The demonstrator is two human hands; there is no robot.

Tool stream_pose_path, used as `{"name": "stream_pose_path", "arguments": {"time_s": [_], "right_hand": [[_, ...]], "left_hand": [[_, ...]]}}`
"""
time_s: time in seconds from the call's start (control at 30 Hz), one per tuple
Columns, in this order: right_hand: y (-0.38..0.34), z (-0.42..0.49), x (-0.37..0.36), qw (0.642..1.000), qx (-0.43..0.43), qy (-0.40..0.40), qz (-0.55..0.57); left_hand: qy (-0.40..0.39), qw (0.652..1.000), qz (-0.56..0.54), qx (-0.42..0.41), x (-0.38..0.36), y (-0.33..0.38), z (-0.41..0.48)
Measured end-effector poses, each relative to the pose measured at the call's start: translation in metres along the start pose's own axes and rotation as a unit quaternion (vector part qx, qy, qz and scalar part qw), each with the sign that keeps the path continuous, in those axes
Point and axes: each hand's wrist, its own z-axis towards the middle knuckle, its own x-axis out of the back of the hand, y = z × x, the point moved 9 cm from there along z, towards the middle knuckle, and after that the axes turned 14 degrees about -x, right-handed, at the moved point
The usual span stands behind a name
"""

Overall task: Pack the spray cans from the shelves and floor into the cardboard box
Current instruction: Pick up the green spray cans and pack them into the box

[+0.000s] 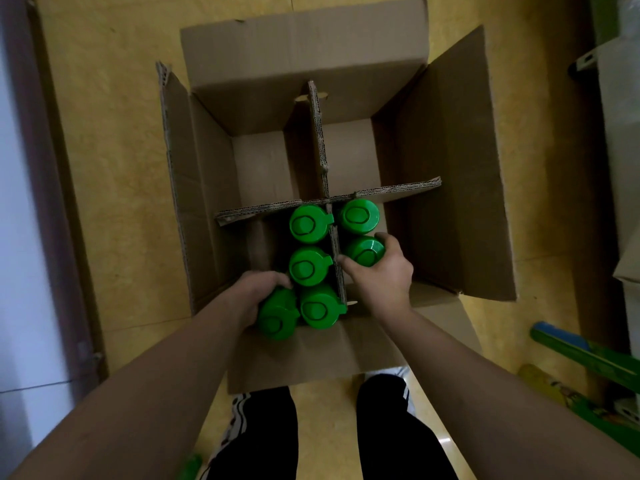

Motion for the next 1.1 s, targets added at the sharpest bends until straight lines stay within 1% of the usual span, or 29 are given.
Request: {"name": "stream_pose_path", "arguments": {"time_s": [0.1, 0.17, 0.23, 0.33, 0.5, 0.67, 0.73, 0.8, 0.9, 1.1], "right_hand": [[0.002, -0.001, -0.001, 1.000, -0.004, -0.024, -0.001], [0.005, -0.002, 0.000, 0.999, -0.006, -0.034, -0.001], [0.009, -0.001, 0.001, 0.999, -0.010, -0.036, 0.000], [0.016, 0.000, 0.000, 0.999, -0.016, -0.032, -0.010], [0.026, -0.004, 0.000, 0.999, -0.026, -0.032, -0.031], [0.035, -0.013, 0.006, 0.998, -0.028, -0.025, -0.051], [0.033, -0.018, 0.012, 0.998, -0.022, -0.012, -0.053], [0.028, -0.025, 0.019, 0.999, -0.013, -0.003, -0.050], [0.014, -0.034, 0.028, 0.999, 0.005, 0.007, -0.048], [-0.026, -0.058, 0.058, 0.994, 0.060, 0.032, -0.083]], "left_hand": [[-0.020, 0.998, 0.062, 0.012, 0.001, 0.004, 0.005], [-0.025, 0.997, 0.069, 0.004, -0.001, 0.007, 0.008], [-0.029, 0.999, 0.034, 0.007, -0.004, 0.005, 0.008], [-0.032, 0.999, -0.020, 0.038, -0.003, -0.004, 0.003], [-0.040, 0.998, -0.036, 0.035, -0.005, -0.011, -0.005], [-0.039, 0.997, -0.060, 0.027, -0.004, -0.003, -0.014], [-0.021, 0.998, -0.064, 0.019, -0.002, 0.005, -0.022], [0.011, 0.999, -0.046, -0.006, 0.004, 0.016, -0.029], [0.047, 0.995, 0.001, -0.088, 0.016, 0.043, -0.039], [0.114, 0.969, -0.002, -0.217, 0.024, 0.098, -0.095]]}}
